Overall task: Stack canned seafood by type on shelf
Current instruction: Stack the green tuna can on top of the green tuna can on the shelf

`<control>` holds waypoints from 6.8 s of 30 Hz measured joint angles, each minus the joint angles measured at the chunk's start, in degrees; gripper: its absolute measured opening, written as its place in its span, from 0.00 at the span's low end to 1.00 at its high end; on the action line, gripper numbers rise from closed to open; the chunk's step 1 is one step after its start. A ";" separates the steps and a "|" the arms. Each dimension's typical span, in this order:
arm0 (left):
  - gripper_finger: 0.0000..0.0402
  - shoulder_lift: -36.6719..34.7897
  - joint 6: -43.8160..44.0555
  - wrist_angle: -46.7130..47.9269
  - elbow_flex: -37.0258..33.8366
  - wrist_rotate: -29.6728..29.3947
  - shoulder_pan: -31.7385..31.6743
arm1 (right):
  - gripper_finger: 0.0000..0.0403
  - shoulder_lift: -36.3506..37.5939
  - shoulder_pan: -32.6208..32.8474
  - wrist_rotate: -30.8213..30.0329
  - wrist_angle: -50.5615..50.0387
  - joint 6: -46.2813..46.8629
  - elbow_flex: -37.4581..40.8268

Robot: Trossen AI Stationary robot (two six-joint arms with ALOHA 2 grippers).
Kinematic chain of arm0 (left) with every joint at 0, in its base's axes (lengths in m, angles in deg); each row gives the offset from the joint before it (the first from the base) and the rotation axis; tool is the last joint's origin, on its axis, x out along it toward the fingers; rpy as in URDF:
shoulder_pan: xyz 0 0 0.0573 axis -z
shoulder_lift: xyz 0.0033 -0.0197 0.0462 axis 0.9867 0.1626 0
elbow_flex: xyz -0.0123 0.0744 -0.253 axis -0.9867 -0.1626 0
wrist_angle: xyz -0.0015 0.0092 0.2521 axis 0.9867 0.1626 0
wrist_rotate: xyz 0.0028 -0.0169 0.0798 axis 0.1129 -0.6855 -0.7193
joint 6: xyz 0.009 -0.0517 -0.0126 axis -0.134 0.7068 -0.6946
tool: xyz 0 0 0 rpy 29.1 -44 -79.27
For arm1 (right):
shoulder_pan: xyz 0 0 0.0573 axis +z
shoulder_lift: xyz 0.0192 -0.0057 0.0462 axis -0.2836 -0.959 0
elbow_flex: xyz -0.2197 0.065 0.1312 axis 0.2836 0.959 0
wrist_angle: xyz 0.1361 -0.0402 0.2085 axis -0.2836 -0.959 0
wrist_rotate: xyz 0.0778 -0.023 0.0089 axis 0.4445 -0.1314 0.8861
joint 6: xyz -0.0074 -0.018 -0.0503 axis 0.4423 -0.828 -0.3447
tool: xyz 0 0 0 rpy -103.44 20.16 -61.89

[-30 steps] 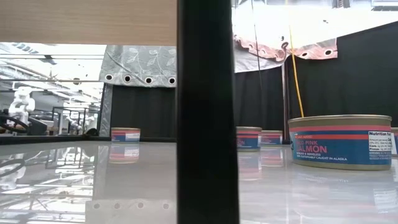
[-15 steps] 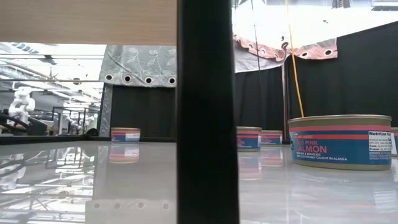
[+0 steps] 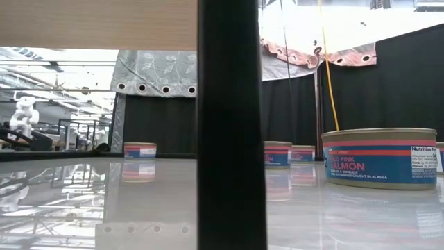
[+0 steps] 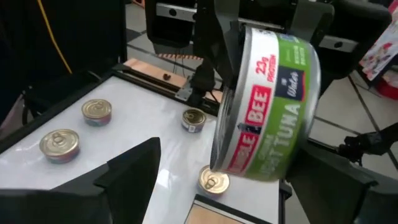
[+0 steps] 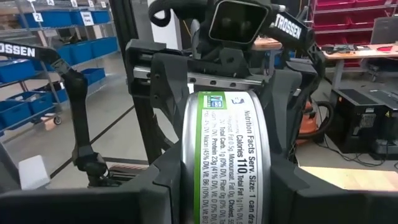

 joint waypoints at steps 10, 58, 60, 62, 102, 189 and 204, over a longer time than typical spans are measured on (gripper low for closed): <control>0.62 0.00 -1.24 -1.17 0.00 0.47 0.50 | 0.32 -2.05 -0.07 0.07 1.61 -0.96 -1.29; 0.37 4.11 -2.75 2.73 12.71 24.60 7.74 | 0.65 13.00 -9.12 6.19 -46.21 14.28 -1.27; 0.37 4.13 -8.47 4.39 14.24 20.44 6.51 | 0.65 13.00 -9.70 5.93 -45.20 14.32 -1.27; 0.37 4.24 -16.06 6.43 17.53 16.94 5.39 | 0.65 12.99 -10.47 5.91 -43.84 14.34 -1.27; 0.40 0.44 14.15 35.11 34.78 31.16 -4.54 | 0.65 13.20 -23.81 13.28 -28.54 5.89 -1.16; 0.52 -1.47 46.43 26.75 34.80 40.79 -18.36 | 0.33 -15.30 4.88 -18.16 12.02 -94.59 -19.04; 0.54 -5.81 31.32 33.70 34.80 42.34 -22.12 | 0.33 -10.16 0.50 -30.52 11.75 -41.07 -19.04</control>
